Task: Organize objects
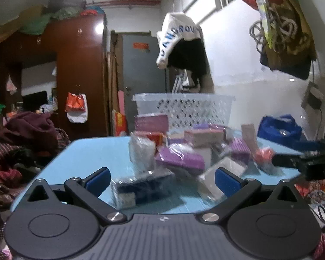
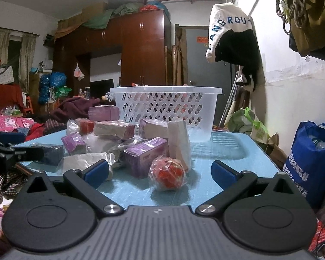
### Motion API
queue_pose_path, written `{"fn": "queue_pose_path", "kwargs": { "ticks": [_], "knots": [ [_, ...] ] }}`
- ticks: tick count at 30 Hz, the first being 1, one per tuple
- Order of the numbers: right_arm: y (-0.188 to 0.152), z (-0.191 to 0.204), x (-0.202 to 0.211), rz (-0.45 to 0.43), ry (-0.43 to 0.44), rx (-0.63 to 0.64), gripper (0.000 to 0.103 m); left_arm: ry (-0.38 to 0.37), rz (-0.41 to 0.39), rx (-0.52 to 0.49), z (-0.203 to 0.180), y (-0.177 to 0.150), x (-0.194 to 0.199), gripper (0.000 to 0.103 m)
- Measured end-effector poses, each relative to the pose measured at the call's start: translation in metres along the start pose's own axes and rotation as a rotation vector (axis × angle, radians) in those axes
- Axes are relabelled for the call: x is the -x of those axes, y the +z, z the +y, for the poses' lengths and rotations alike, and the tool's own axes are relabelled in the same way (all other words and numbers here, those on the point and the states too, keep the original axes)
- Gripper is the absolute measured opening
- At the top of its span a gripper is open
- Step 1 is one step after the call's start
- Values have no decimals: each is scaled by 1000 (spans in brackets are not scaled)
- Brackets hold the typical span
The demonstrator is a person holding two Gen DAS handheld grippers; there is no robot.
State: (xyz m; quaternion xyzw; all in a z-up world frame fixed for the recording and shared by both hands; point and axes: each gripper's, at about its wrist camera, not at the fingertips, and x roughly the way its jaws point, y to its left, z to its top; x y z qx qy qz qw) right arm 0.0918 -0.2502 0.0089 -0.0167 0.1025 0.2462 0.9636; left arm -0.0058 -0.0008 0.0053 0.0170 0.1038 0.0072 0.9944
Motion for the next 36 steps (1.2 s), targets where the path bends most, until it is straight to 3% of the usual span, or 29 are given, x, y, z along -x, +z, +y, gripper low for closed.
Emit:
{"fn": "queue_pose_path", "kwargs": {
  "ticks": [9,36],
  "knots": [
    [-3,-8,-3,9,23,-71,103,-33,38,13,6,4,-3,103],
    [-5,-6,-3,19,61,-35,103,-43,69,1,3,1,-8,103]
  ]
}}
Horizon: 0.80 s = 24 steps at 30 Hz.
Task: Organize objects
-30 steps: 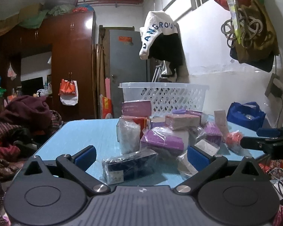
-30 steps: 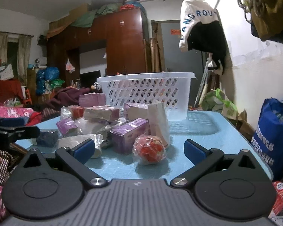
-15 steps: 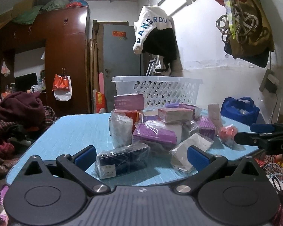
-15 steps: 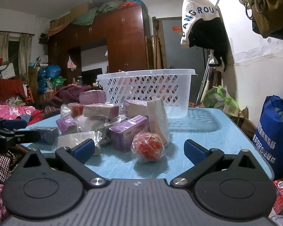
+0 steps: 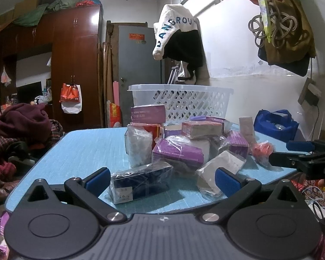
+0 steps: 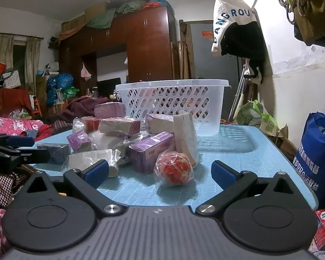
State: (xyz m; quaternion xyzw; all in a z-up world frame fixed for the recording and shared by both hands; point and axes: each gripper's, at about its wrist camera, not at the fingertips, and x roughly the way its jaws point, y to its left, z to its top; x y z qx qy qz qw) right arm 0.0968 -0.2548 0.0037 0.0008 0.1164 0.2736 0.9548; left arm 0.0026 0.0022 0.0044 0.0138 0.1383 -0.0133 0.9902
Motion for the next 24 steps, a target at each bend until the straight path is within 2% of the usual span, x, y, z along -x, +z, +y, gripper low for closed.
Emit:
{"fn": "queue_pose_path", "kwargs": {
  "ticks": [15,18,21,24],
  "knots": [
    [0,-1,1,-8,27,-13,103,0,-13,-14,3,-1,2,103],
    [1,-1,1,-6,21,-9,103,40,-55,12,22,-3,9,103],
    [1,-3,-4,1,21,-16,103,75,-45,24,46,-7,7,103],
    [-1,-3,-12,18,9,-1,101,51,-25,20,60,-10,-4,103]
  ]
}}
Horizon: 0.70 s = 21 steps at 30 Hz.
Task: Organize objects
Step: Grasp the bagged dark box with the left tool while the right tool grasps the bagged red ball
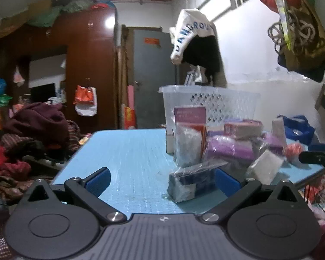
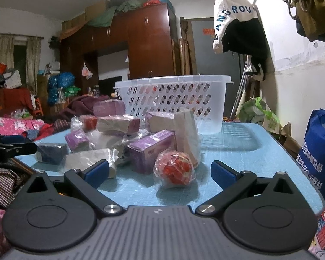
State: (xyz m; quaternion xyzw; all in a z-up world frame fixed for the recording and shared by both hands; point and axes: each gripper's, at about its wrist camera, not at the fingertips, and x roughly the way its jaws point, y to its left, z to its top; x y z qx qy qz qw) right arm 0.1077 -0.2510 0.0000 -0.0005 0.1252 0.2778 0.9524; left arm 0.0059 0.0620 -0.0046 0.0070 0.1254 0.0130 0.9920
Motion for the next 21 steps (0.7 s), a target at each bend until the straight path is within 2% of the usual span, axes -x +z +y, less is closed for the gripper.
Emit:
{"fn": "queue_pose_path", "kwargs": {
  "ticks": [4,6,8,10,11,13,14,15,21],
  "knots": [
    [-4,2,-9,27,-6,25,93,-96,20,-17,-1,-4,-21,102],
    [-6,1,-12,39,-2,35,84,-107,29,-37,-6,-7,-30,98],
    [-7,0,-14,48,-7,43,80,-124,29,-37,-8,-7,-35,88],
    [-8,-2,-16,52,-4,44,77,-147,26,-36,-10,-7,-38,70],
    [-8,-3,-16,50,-4,47,75,-153,24,-44,-12,-8,-38,66],
    [-8,-4,-17,46,-9,52,63,-154,18,-64,-13,-8,-37,53],
    [-8,-5,-16,44,-7,49,48,-154,11,-67,-12,-9,-36,48],
    [-8,-6,-14,43,-5,46,49,-147,5,-61,-12,-9,-35,43],
    [-3,-9,-3,16,-5,39,48,-143,-45,-41,-4,-6,-22,41]
  ]
}}
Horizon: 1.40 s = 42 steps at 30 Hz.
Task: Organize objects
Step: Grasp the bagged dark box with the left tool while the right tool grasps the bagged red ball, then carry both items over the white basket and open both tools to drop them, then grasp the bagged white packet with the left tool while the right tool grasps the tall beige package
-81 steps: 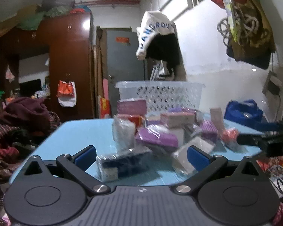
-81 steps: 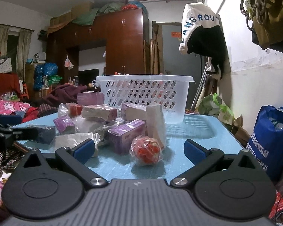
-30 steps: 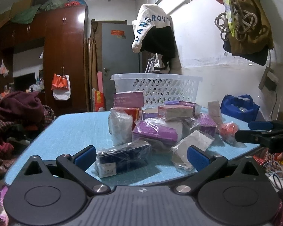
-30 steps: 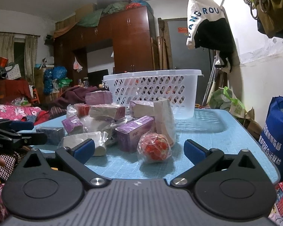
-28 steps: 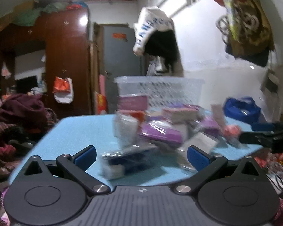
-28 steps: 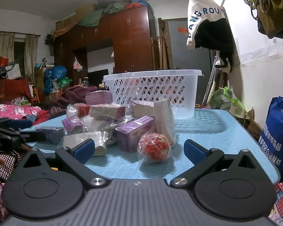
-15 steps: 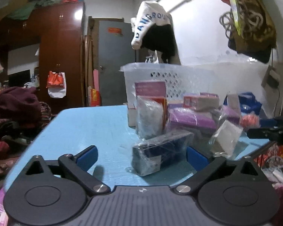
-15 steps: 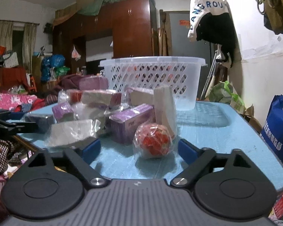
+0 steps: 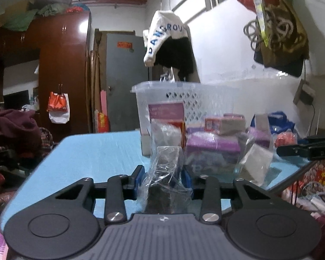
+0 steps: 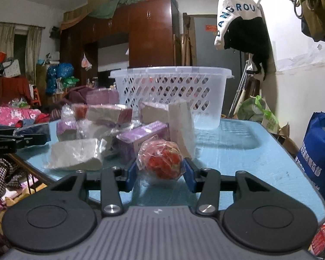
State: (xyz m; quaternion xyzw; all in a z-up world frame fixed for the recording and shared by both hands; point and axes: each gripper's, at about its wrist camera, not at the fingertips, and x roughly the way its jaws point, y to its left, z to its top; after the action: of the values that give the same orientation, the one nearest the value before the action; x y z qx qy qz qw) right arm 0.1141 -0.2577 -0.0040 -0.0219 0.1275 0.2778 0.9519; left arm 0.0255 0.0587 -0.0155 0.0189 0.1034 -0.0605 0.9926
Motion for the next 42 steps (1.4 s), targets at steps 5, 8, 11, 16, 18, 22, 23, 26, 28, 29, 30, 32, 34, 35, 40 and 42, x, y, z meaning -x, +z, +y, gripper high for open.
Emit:
{"fn": "queue_pose_path", "kwargs": {
  "ticks": [5,8,11,16,18,22,23,26,28,29,30,32,34,35,40,42],
  "knots": [
    [27,-2,4,-54,24,2,48,-4,-66,62,7,33,0,41],
    [71,-3,-13,-102,28,37,48,-36,-95,107,11,79,-30,41],
    [122,-4,-50,-142,-21,117,48,-45,-64,138,15,131,-84,41],
    [178,-30,-135,-39,-26,82,48,-8,103,187,18,186,-192,42],
    [181,-37,-154,-17,-43,77,51,-26,173,201,18,191,-221,52],
    [170,-40,-147,-29,-79,45,103,4,152,214,12,186,-222,94],
    [166,-40,-135,-46,-60,40,103,2,136,206,10,183,-214,94],
    [146,-39,-88,-104,-41,34,103,27,58,131,1,167,-166,94],
    [123,-40,-59,-103,-9,8,103,26,35,94,-6,147,-131,94],
    [108,-39,-46,-84,-2,-14,103,14,20,79,-9,135,-112,94],
    [92,-39,-35,-67,1,-36,103,1,6,69,-13,120,-93,94],
    [66,-37,-21,-63,-3,-38,103,-30,-12,64,-24,88,-57,94],
    [35,-33,-14,-46,-10,-50,103,-63,-17,69,-35,61,-36,94],
    [29,-34,-15,-44,-5,-54,103,-76,-6,57,-41,50,-30,94],
    [29,-28,-37,10,-26,6,87,-143,46,-50,-80,30,-21,94],
    [29,-27,-43,27,-33,8,76,-145,66,-48,-85,26,-28,94]
  ]
}}
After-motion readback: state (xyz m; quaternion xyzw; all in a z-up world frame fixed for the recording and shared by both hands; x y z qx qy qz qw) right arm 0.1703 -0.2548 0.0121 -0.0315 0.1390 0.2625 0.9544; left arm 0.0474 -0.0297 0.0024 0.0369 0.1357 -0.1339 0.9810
